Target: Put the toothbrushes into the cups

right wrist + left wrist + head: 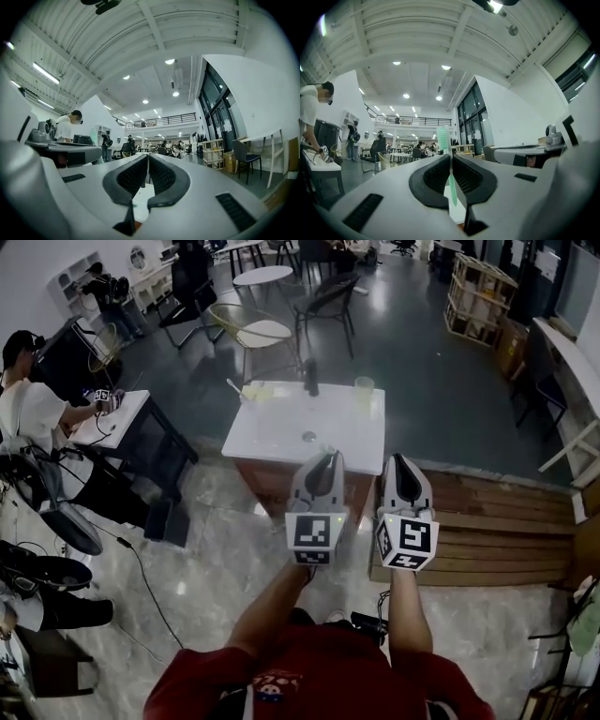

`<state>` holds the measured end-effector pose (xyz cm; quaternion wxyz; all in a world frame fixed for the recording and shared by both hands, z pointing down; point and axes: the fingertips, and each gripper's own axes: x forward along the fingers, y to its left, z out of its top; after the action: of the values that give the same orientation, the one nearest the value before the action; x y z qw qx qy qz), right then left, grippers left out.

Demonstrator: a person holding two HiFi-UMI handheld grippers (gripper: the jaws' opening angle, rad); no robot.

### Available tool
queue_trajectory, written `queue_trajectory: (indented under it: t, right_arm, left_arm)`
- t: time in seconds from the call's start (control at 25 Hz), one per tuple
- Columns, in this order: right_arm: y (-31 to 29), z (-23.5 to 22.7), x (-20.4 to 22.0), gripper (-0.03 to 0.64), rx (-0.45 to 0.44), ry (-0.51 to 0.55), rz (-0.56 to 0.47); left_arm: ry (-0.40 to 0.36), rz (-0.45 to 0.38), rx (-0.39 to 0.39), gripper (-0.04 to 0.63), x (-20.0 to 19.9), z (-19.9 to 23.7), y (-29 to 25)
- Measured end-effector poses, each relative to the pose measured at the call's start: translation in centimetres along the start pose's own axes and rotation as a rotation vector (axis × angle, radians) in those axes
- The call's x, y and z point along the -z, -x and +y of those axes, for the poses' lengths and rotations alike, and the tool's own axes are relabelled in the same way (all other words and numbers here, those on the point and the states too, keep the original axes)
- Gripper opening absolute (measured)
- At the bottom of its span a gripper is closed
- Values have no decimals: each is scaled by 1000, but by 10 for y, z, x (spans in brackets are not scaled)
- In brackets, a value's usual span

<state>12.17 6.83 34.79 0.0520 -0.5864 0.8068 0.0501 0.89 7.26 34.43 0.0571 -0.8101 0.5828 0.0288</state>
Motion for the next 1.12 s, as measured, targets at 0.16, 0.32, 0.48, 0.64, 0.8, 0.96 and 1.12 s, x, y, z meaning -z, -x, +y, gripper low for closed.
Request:
queue_trajectory:
  t: [0.16,0.32,0.48,0.64,0.8,0.96,1.12]
  right_arm:
    - [-13,-4,9,34,-2,-6,7]
    - [-31,-3,21,34,3,-6,25]
    - [-61,4,32,34,3,14,50]
    - [-97,11,35,34,14,25,61]
    - [-133,22,38,34,28,35,64]
    - [-163,38,39,34,37,54,63]
    - [-185,48,37,34,55,75,62]
  left_arm:
    - [-1,2,-5,43,5,4,-14]
    - [15,8,-3,44,14,17,-29]
    - [32,12,0,43,22,38,-52]
    - [48,11,16,43,26,61,-78]
    - [56,10,29,43,31,92,-99]
    - [73,1,38,43,35,123,-116]
    - [83,-7,68,43,35,141,-131]
